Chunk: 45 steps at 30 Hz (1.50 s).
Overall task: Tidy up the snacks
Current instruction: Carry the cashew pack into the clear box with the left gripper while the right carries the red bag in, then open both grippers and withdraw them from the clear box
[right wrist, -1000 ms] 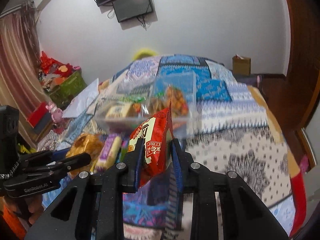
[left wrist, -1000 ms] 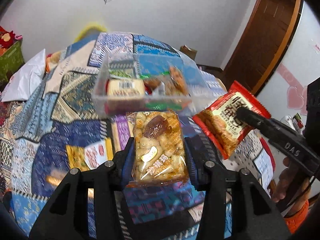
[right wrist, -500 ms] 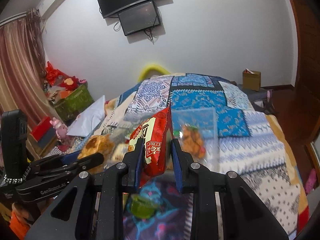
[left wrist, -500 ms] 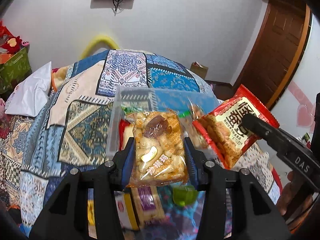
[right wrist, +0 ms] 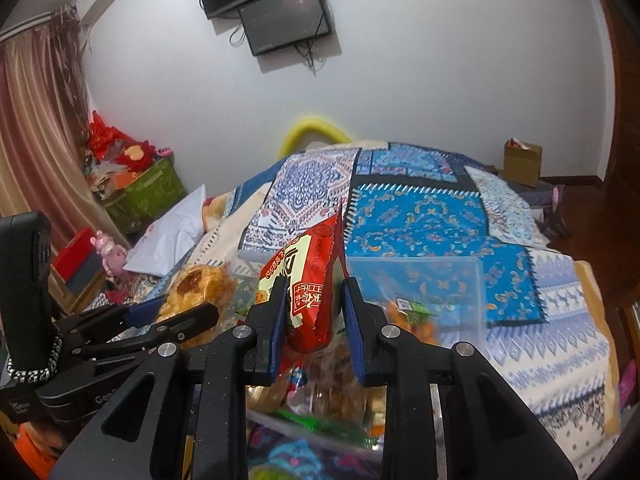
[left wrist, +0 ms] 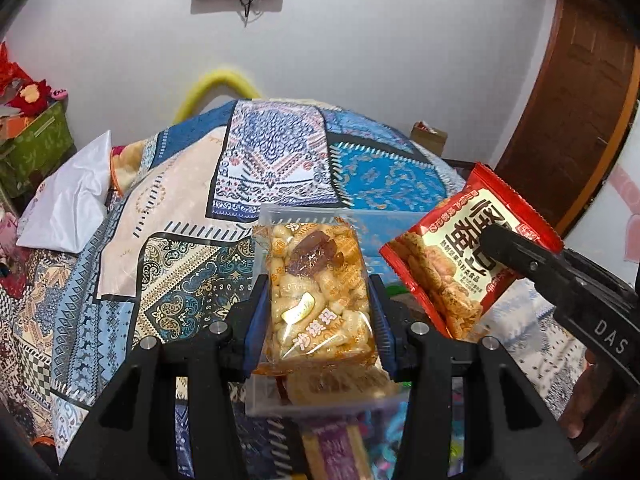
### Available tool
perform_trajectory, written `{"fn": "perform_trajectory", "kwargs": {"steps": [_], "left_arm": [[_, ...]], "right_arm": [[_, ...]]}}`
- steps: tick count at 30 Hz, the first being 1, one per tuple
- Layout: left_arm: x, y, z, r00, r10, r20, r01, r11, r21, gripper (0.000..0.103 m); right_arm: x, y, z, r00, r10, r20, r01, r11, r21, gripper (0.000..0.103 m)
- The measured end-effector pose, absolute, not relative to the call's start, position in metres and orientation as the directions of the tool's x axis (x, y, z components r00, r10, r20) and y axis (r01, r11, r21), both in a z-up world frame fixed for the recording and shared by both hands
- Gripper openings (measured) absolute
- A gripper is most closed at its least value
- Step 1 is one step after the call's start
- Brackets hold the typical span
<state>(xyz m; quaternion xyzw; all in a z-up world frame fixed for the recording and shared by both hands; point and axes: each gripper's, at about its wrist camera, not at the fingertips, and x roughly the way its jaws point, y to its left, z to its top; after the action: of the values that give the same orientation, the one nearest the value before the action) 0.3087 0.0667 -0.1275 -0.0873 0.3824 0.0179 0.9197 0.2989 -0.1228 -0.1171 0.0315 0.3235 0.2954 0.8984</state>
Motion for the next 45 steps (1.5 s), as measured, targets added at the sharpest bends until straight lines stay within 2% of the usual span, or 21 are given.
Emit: {"fn": "perform_trajectory", "kwargs": {"steps": [5,11,17,22,23,25,27,34,41,45], "left_arm": [[0.327,0.069,-0.143,0.680,-0.030,-0.732,-0.106,0.985,-0.139,0.046],[0.345,0.057,-0.154,0.675,0.018,-0.738,-0.085,0.995,-0.053,0.046],[0.355,0.059,-0.159,0.660,-0.010,-0.752,-0.088,0.992,-0.090,0.046],[0.355,0.056,-0.157,0.657,-0.011,-0.753,-0.079,0.993,-0.084,0.046],[0.352,0.055,-0.153,0.661,-0.019,-0.750,-0.069,0.994,-0.086,0.047],[0.346,0.055,-0.144,0.674,-0.027,-0.738,-0.059,0.994,-0.091,0.047],[0.339,0.056,-0.134,0.690,-0.028,-0.724,-0.057,0.994,-0.092,0.051],[0.303,0.060,-0.097,0.730,-0.028,-0.682,-0.051,0.994,-0.095,0.054],[0.255,0.071,-0.078,0.735,-0.012,-0.678,-0.064,0.994,-0.087,0.072],[0.228,0.076,-0.081,0.715,0.005,-0.699,-0.083,0.994,-0.078,0.073]], "right_arm": [[0.313,-0.113,-0.130,0.585,0.538,-0.607,-0.521,0.823,0.228,0.024],[0.325,-0.104,-0.154,0.529,0.532,-0.661,-0.509,0.822,0.255,0.024],[0.328,-0.102,-0.155,0.520,0.528,-0.672,-0.515,0.821,0.247,0.024],[0.324,-0.098,-0.151,0.533,0.480,-0.697,-0.527,0.833,0.170,0.025],[0.323,-0.098,-0.150,0.539,0.473,-0.697,-0.527,0.835,0.158,0.026],[0.320,-0.102,-0.144,0.560,0.465,-0.686,-0.522,0.841,0.145,0.036],[0.317,-0.107,-0.138,0.575,0.472,-0.668,-0.517,0.843,0.150,0.043],[0.301,-0.117,-0.116,0.590,0.498,-0.635,-0.527,0.834,0.163,0.044],[0.269,-0.133,-0.098,0.604,0.526,-0.599,-0.541,0.822,0.177,0.045],[0.246,-0.140,-0.102,0.590,0.530,-0.609,-0.540,0.820,0.191,0.046]]}}
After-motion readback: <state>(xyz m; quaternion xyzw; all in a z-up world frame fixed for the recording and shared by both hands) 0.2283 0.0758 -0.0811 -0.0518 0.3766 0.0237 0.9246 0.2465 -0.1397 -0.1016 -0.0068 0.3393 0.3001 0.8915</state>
